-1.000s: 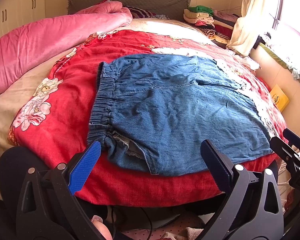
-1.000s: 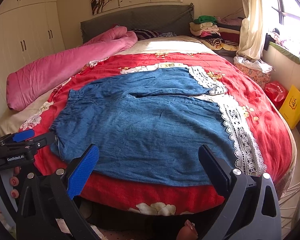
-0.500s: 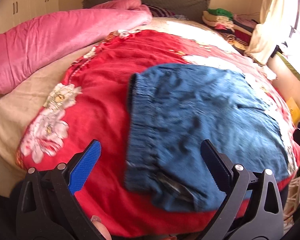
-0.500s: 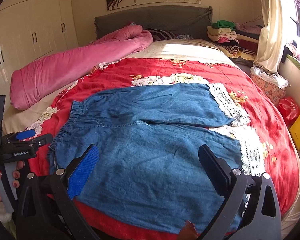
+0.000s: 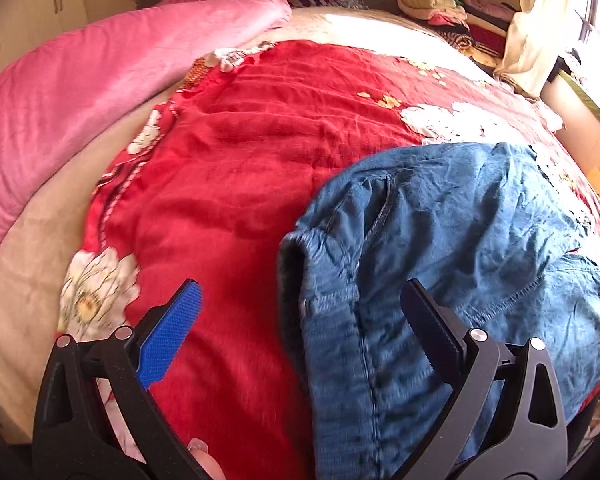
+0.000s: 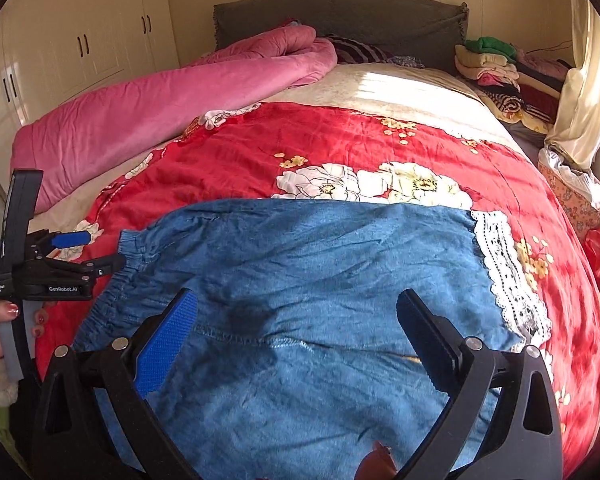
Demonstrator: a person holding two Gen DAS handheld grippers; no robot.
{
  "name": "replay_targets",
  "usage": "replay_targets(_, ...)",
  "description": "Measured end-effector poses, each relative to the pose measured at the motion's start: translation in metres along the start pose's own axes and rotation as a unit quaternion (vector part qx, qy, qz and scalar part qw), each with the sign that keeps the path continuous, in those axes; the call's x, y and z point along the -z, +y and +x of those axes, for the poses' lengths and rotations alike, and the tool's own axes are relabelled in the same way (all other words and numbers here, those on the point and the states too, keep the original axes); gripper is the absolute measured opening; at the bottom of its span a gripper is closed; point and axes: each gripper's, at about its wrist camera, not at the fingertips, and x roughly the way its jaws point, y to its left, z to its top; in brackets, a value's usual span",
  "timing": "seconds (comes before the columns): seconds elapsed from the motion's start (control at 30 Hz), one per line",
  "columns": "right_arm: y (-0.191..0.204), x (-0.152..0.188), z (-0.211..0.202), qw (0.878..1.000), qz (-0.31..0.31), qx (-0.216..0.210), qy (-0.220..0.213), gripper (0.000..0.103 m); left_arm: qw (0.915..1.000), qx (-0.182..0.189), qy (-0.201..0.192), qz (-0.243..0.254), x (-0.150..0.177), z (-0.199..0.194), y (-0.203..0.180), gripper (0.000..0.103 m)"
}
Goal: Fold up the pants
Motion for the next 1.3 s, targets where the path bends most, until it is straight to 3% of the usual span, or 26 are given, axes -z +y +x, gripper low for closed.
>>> replay_targets(0.13, -0.003, -0.019, 0.029, 1.0, -0.015, 0.004, 0.015, 0.099, 0.9997, -0.005, 0.008, 0.021, -0.01, 0.025, -0.001, 0.093)
replay_targets(0.23, -0.001, -0.032, 0.054, 0.999, -0.031, -0.001, 0.032, 0.099, 0.9996, -0.004, 0.008, 0.028, -0.016, 0.038, -0.001, 0.074)
replay_targets(0.33, 0.004, -0.044, 0.08, 0.997, -0.059, -0.006, 0.049, 0.099, 0.9992, 0.031, 0.021, 0.013, -0.018, 0.05, 0.005, 0.045)
replay_targets(0.37, 0.006, -0.047, 0.089, 0.996, -0.069, -0.005, 0.053, 0.099, 0.9989, 0.04, 0.019, 0.013, -0.017, 0.052, 0.006, 0.029)
replay_targets(0.47, 0.013, -0.055, 0.114, 0.993, -0.093, -0.017, 0.069, 0.099, 0.9986, 0.048, 0.013, 0.02, -0.018, 0.051, 0.007, 0.018)
replay_targets(0.7, 0.027, -0.072, 0.161, 0.983, -0.154, -0.025, 0.091, 0.099, 0.9932, 0.108, -0.041, -0.016, -0.023, 0.022, 0.025, 0.015)
replay_targets(0.97, 0.047, -0.087, 0.195, 0.964, -0.233, -0.054, 0.115, 0.098, 0.9893, 0.123, -0.077, -0.017, -0.027, 0.003, 0.027, 0.014)
replay_targets(1.0, 0.049, -0.086, 0.199, 0.961, -0.241, -0.058, 0.122, 0.096, 0.9892, 0.124, -0.076, -0.019, -0.027, 0.004, 0.029, 0.014)
replay_targets(1.07, 0.054, -0.086, 0.202, 0.957, -0.245, -0.082, 0.132, 0.069, 0.9893, 0.125, -0.072, -0.023, -0.027, 0.006, 0.031, 0.014)
replay_targets(1.1, 0.055, -0.086, 0.202, 0.956, -0.235, -0.103, 0.14, 0.05, 0.9899, 0.123, -0.066, -0.024, -0.027, 0.009, 0.032, 0.014)
replay_targets(1.2, 0.058, -0.082, 0.189, 0.959, -0.223, -0.122, 0.128, 0.021, 0.9909, 0.115, -0.066, -0.025, -0.028, 0.011, 0.034, 0.014)
replay_targets(1.3, 0.054, -0.078, 0.166, 0.967, -0.201, -0.121, 0.102, 0.013, 0.991, 0.112, -0.068, -0.027, -0.027, 0.01, 0.036, 0.014)
